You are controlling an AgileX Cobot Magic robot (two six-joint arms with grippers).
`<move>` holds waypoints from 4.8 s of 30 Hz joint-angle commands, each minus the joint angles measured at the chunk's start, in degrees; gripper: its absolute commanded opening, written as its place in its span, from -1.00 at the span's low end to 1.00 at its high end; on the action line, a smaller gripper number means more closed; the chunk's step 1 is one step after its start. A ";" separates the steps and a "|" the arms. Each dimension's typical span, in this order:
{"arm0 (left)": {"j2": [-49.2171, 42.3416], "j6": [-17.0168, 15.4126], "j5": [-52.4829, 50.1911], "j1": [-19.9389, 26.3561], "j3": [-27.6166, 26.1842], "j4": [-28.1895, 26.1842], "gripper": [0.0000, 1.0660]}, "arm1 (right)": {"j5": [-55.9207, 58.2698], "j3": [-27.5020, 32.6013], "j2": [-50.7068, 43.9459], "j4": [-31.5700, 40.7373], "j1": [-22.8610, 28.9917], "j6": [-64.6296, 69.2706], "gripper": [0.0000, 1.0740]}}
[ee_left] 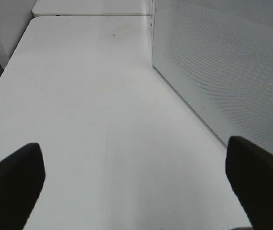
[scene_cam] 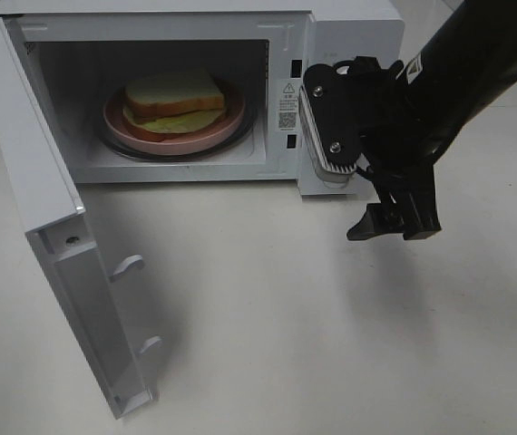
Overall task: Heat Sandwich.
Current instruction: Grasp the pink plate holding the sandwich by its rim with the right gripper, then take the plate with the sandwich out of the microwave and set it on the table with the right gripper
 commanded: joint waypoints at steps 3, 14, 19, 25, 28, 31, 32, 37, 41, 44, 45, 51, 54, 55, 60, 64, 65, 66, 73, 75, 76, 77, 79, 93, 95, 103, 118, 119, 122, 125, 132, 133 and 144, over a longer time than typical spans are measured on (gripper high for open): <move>-1.26 0.23 -0.34 -0.40 0.23 -0.17 0.82 | -0.52 -3.38 1.49 -1.89 1.78 1.43 0.81; -1.26 0.23 -0.34 -0.40 0.23 -0.17 0.82 | -1.20 -12.43 9.57 -5.61 5.04 3.90 0.77; -1.26 0.23 -0.34 -0.40 0.23 -0.17 0.82 | -2.01 -15.81 12.83 -6.07 6.19 3.95 0.76; -1.26 0.23 -0.34 -0.40 0.23 -0.17 0.82 | -2.29 -20.40 17.07 -7.22 7.39 3.95 0.73; -1.26 0.23 -0.34 -0.40 0.23 -0.17 0.82 | -3.09 -22.86 19.31 -7.56 7.39 3.95 0.72; -1.26 0.23 -0.34 -0.40 0.23 -0.17 0.82 | -3.95 -25.27 21.72 -7.79 7.39 3.95 0.71; -1.26 0.23 -0.34 -0.40 0.23 -0.17 0.82 | -3.95 -25.27 21.72 -7.79 7.39 3.95 0.71; -1.26 0.23 -0.34 -0.40 0.23 -0.17 0.82 | -4.13 -30.02 26.53 -9.11 7.39 4.18 0.68; -1.26 0.23 -0.34 -0.40 0.23 -0.17 0.82 | -4.13 -32.03 28.53 -9.97 7.39 4.30 0.67; -1.26 0.23 -0.34 -0.40 0.23 -0.17 0.82 | -4.13 -34.32 30.54 -10.08 7.39 4.64 0.67; -1.26 0.23 -0.34 -0.40 0.23 -0.17 0.82 | -4.13 -34.89 31.11 -10.08 7.39 4.98 0.67; -1.26 0.23 -0.34 -0.40 0.23 -0.17 0.82 | -4.07 -40.51 36.33 -10.43 7.91 6.36 0.66; -1.26 0.23 -0.34 -0.40 0.23 -0.17 0.82 | -3.90 -42.57 37.99 -11.06 8.08 7.10 0.65; -1.26 0.23 -0.34 -0.40 0.23 -0.17 0.82 | -3.72 -44.58 39.65 -11.63 8.54 7.56 0.65; -1.26 0.23 -0.34 -0.40 0.23 -0.17 0.82 | -1.20 -50.13 43.83 -11.63 8.59 9.00 0.63; -1.26 0.23 -0.34 -0.40 0.23 -0.17 0.82 | -0.29 -53.23 46.18 -11.57 8.59 9.40 0.62; -1.26 0.23 -0.34 -0.40 0.23 -0.17 0.82 | -0.29 -53.86 46.70 -11.52 8.59 9.68 0.61; -1.26 0.23 -0.34 -0.40 0.23 -0.17 0.82 | -0.29 -53.86 46.70 -11.52 8.59 9.68 0.61; -1.26 0.23 -0.34 -0.40 0.23 -0.17 0.82 | 0.74 -55.52 49.10 -11.34 8.59 10.31 0.55; -1.26 0.23 -0.34 -0.40 0.23 -0.17 0.82 | 0.92 -55.52 49.16 -10.66 8.59 10.31 0.47; -1.26 0.23 -0.34 -0.40 0.23 -0.17 0.82 | 0.92 -55.52 49.16 -10.66 8.59 10.31 0.47; -1.26 0.23 -0.34 -0.40 0.23 -0.17 0.82 | 0.92 -55.52 49.33 -10.14 8.59 10.31 0.40; -1.26 0.23 -0.34 -0.40 0.23 -0.17 0.82 | 0.97 -55.52 49.33 -9.97 8.59 10.31 0.12; -1.26 0.23 -0.34 -0.40 0.23 -0.17 0.82 | 2.18 -55.46 49.33 -9.85 8.59 10.49 -1.00; -1.26 0.23 -0.34 -0.40 0.23 -0.17 0.82 | 2.46 -55.46 49.33 -9.85 8.59 10.49 -1.00; -1.26 0.23 -0.34 -0.40 0.23 -0.17 0.82 | 4.07 -55.46 49.10 -9.80 8.59 9.57 -1.00; -1.26 0.23 -0.34 -0.40 0.23 -0.17 0.82 | -3.78 -42.86 40.22 -9.85 8.71 3.21 -1.00; -1.26 0.23 -0.34 -0.40 0.23 -0.17 0.82 | -5.39 -40.62 38.79 -9.85 8.71 2.46 -1.00; -1.26 0.23 -0.34 -0.40 0.23 -0.17 0.82 | -5.96 -38.73 37.41 -9.85 8.71 1.15 -1.00; -1.26 0.23 -0.34 -0.40 0.23 -0.17 0.82 | -7.33 -35.92 35.52 -9.85 8.71 -0.06 -1.00; -1.26 0.23 -0.34 -0.40 0.23 -0.17 0.82 | -10.08 -30.14 31.23 -9.85 8.71 -1.32 -1.00; -1.26 0.23 -0.34 -0.40 0.23 -0.17 0.82 | -10.77 -28.36 30.08 -9.85 8.71 -2.01 -1.00; -1.26 0.23 -0.34 -0.40 0.23 -0.17 0.82 | -14.09 -19.37 23.49 -10.08 9.45 -3.04 -1.00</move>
